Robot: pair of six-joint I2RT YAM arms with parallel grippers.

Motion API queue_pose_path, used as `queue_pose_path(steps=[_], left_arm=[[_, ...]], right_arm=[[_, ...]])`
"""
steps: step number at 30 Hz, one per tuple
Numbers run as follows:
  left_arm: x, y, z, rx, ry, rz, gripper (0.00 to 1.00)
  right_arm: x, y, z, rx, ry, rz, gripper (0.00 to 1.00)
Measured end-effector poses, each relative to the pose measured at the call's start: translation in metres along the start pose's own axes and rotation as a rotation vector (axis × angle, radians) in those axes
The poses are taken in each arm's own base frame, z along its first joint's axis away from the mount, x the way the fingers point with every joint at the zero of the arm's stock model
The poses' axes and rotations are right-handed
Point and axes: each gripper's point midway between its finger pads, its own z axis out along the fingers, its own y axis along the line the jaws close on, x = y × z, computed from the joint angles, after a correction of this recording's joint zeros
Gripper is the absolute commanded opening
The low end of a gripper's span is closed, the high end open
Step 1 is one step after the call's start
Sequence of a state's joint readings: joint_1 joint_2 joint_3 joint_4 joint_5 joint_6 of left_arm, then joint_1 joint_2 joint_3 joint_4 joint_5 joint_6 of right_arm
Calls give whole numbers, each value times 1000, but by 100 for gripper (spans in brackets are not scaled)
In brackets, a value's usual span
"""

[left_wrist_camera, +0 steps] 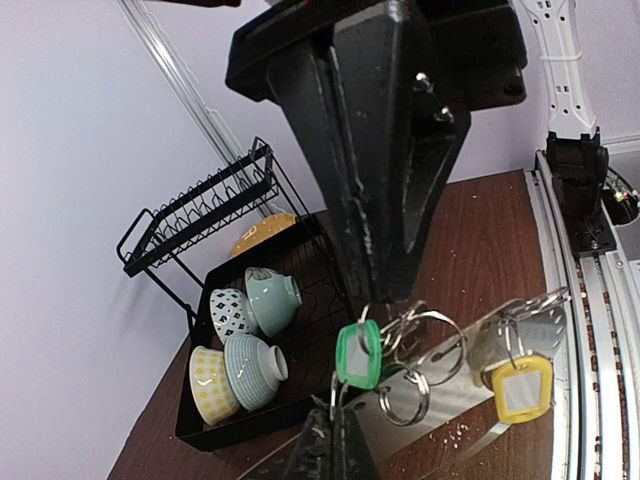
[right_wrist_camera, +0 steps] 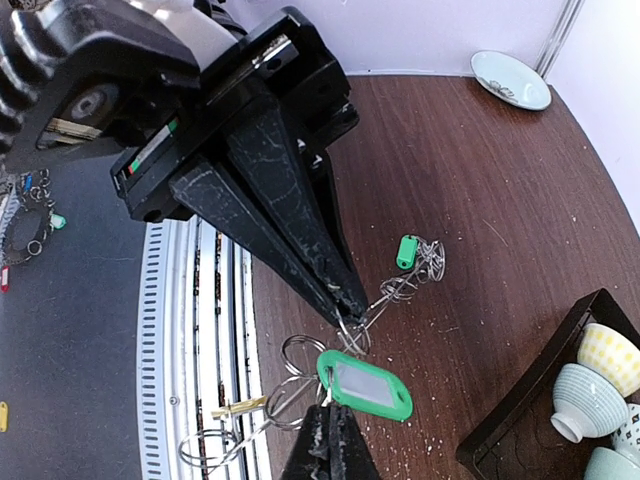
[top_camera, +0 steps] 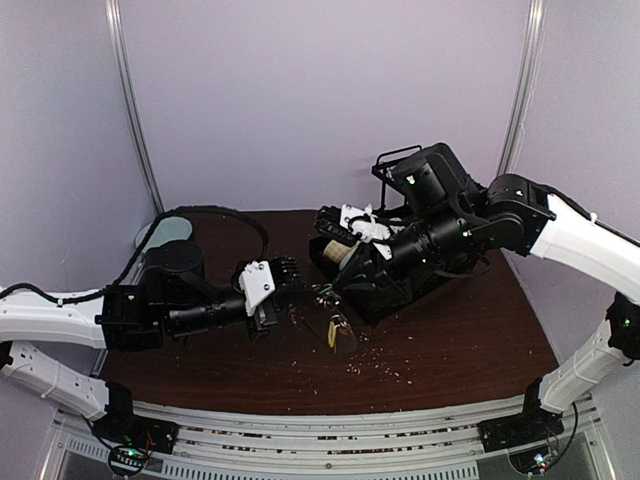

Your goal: Put the keys on the keyring

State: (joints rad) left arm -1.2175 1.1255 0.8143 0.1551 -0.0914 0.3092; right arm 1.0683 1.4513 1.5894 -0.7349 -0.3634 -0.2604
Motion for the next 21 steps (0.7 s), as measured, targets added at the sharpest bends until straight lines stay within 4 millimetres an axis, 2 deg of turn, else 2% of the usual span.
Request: queue_pose_path(steps=[4,11,15,21], left_arm=[[0,-1,0,2,-1,-1,0],[-2,-2,0,4,-4,-1,0],[-2,-1,0,-3,-2,0,0],[0,4,0,-29,10,0,0]], right_arm=[[2,1,2,-5,5,-1,0],[-9,0,3,8,-41,-15,0],[-9,-1,3,10,-41,-22,0],[10,3,-6,18,-3,-41,0]])
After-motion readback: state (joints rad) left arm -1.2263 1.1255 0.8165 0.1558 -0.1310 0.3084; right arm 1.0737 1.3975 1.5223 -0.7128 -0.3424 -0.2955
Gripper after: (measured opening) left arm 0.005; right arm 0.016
